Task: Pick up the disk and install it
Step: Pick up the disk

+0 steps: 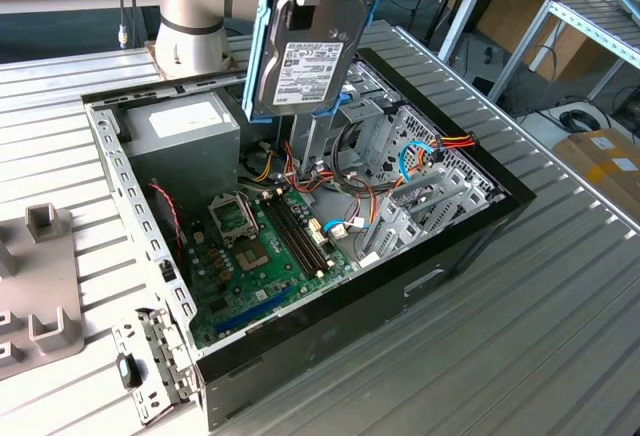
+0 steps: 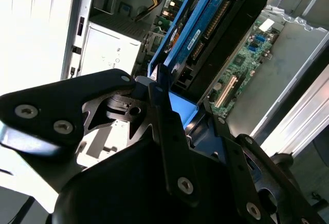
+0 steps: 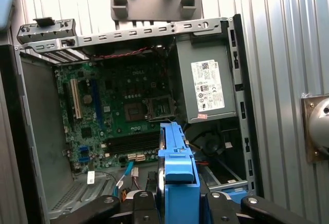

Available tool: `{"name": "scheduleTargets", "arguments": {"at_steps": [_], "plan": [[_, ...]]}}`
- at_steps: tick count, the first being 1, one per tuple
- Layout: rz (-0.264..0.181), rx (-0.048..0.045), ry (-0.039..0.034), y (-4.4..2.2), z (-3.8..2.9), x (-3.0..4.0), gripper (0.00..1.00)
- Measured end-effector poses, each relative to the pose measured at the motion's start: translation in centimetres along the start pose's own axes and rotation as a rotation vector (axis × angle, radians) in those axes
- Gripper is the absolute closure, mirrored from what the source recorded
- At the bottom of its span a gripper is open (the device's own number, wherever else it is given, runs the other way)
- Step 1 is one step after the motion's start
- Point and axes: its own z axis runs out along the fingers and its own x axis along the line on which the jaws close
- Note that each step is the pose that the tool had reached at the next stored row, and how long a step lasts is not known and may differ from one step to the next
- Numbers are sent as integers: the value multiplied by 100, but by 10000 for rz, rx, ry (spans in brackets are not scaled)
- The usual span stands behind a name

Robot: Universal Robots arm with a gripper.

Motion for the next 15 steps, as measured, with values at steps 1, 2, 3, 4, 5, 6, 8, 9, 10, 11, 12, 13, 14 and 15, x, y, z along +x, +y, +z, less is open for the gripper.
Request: {"name": "scheduleTargets", "arguments": {"at_steps": [1, 2, 3, 4, 5, 6, 8, 9, 10, 11, 12, 13, 14, 15], "plan": [[0, 0, -1, -1, 0, 7, 63], [0, 0, 0, -1, -1, 10, 63], [0, 0, 0, -2, -1, 13, 63], [0, 0, 0, -2, -1, 17, 63], [0, 0, 0, -3, -1, 21, 63], [0, 0, 0, -4, -2, 28, 63], [0, 0, 0, -6, -2, 41, 63], [0, 0, 0, -7, -3, 49, 63], [0, 0, -1, -8, -3, 60, 63], [0, 0, 0, -9, -4, 65, 63], [0, 0, 0, -9, -4, 68, 63], [0, 0, 0, -10, -4, 74, 63], [0, 0, 0, -11, -5, 78, 63], [0, 0, -1, -11, -5, 82, 63]]}}
